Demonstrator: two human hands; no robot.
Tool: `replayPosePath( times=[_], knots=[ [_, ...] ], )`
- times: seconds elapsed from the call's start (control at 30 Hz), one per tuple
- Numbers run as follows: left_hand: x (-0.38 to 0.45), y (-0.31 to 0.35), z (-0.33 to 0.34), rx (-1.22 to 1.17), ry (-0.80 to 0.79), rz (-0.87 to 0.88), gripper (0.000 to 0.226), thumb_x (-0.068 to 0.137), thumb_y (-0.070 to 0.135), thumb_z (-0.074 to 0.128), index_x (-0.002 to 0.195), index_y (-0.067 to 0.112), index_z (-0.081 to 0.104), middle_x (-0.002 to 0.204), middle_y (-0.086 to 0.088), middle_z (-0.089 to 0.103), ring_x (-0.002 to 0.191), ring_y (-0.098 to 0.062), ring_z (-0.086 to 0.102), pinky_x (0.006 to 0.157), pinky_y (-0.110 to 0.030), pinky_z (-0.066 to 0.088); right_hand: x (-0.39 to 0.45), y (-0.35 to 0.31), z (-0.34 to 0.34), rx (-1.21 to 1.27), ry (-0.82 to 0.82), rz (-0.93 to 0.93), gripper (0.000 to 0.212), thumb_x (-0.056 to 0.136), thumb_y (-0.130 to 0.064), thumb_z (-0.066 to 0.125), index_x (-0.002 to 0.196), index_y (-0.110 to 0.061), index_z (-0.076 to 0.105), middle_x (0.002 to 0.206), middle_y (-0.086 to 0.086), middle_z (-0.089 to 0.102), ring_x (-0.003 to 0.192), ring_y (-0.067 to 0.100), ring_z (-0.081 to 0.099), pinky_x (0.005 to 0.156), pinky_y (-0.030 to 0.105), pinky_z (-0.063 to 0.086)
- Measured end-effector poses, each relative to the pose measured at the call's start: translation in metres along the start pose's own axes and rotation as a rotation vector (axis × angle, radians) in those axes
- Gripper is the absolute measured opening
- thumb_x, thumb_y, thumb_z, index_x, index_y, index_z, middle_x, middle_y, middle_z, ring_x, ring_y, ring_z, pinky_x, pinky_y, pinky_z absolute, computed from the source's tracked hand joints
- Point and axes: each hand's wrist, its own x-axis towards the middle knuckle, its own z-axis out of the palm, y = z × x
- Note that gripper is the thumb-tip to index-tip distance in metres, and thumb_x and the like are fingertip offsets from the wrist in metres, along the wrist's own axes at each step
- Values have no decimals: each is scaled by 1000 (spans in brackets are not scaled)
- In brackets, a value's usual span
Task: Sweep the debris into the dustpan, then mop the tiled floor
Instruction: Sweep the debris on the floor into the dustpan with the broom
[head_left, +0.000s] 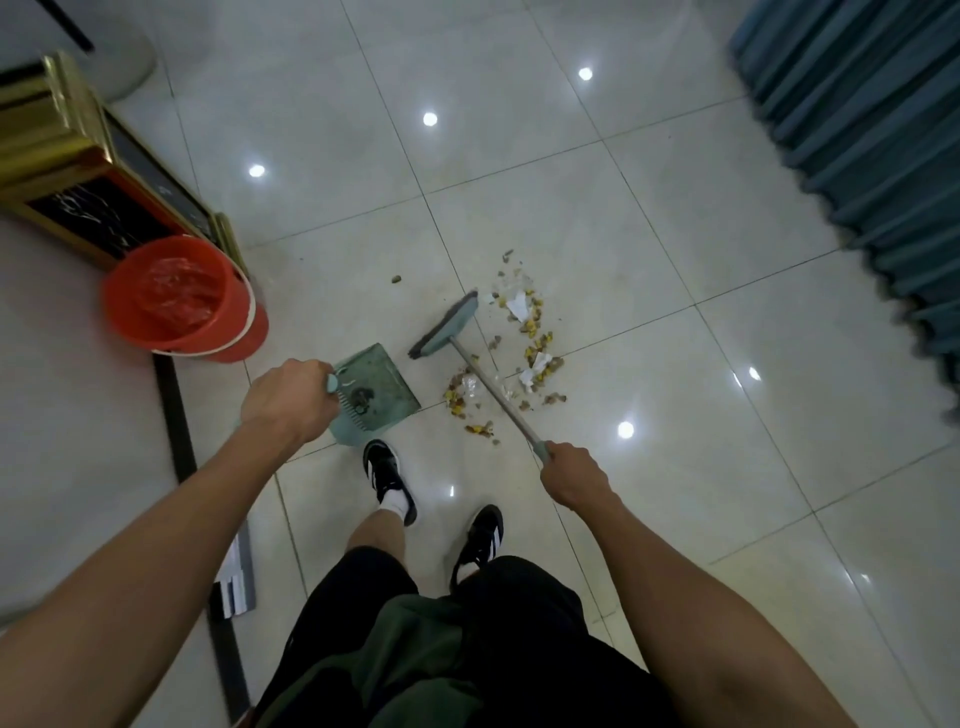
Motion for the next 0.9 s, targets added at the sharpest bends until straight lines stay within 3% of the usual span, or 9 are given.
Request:
replayPosePath(
  times=[0.2, 0.33, 0.43, 0.53, 0.6, 0.7, 0.77, 0.9],
  knots=[
    [39, -50, -9, -47, -29, -30, 14, 85, 26, 56, 92, 23, 68, 86, -7, 68, 77, -31, 66, 68, -37, 55, 47, -73, -10, -2, -4, -28, 36, 96, -18, 39, 127, -18, 56, 109, 10, 65, 90, 26, 61, 75, 34, 53],
    [84, -97, -18, -74, -83, -25, 12, 87, 25, 53, 90, 21, 64, 90, -7, 68, 80, -29, 65, 67, -35, 50, 95, -148, -17, 28, 8, -36, 36, 100, -23, 40, 131, -17, 56, 118, 14, 65, 104, 31, 63, 87, 38, 53],
    [122, -133, -25, -117, -90, -58, 13, 88, 28, 55, 92, 22, 64, 91, -5, 67, 84, -29, 66, 72, -38, 55, 138, -210, -22, 16, 24, -67, 34, 101, -28, 39, 125, -15, 60, 115, 16, 68, 103, 33, 64, 88, 40, 54],
    [153, -165, -30, -146, -91, -53, 13, 90, 28, 54, 91, 20, 64, 85, -3, 66, 76, -24, 65, 64, -34, 52, 177, -273, -27, 25, 31, -64, 38, 100, -32, 41, 130, -17, 60, 114, 16, 67, 100, 33, 65, 79, 34, 54],
    [169, -184, -30, -158, -72, -48, 10, 90, 23, 54, 83, 19, 59, 80, -2, 63, 71, -22, 64, 58, -30, 48, 200, -315, -27, 52, 21, -67, 41, 98, -30, 43, 135, -18, 58, 117, 15, 67, 103, 33, 65, 84, 36, 55],
    [189, -208, -32, -221, -14, -65, 31, 89, 19, 57, 64, 27, 39, 66, 8, 51, 56, -8, 53, 46, -23, 33, 228, -374, -23, 95, 12, -97, 42, 96, -24, 47, 136, -19, 57, 118, 16, 66, 105, 34, 64, 91, 35, 53],
    [200, -221, -34, -273, -27, -85, 31, 88, 21, 57, 64, 29, 38, 64, 11, 50, 54, -2, 48, 45, -22, 32, 247, -408, -18, 88, 2, -146, 39, 97, -20, 47, 135, -15, 57, 118, 18, 65, 104, 34, 64, 88, 34, 53],
    [212, -243, -31, -311, -61, -132, 25, 90, 22, 55, 67, 26, 46, 62, 6, 54, 54, -15, 55, 51, -29, 48, 280, -462, -9, -4, -28, -269, 28, 96, -10, 47, 122, -8, 58, 110, 19, 65, 90, 32, 63, 71, 31, 49]
  ],
)
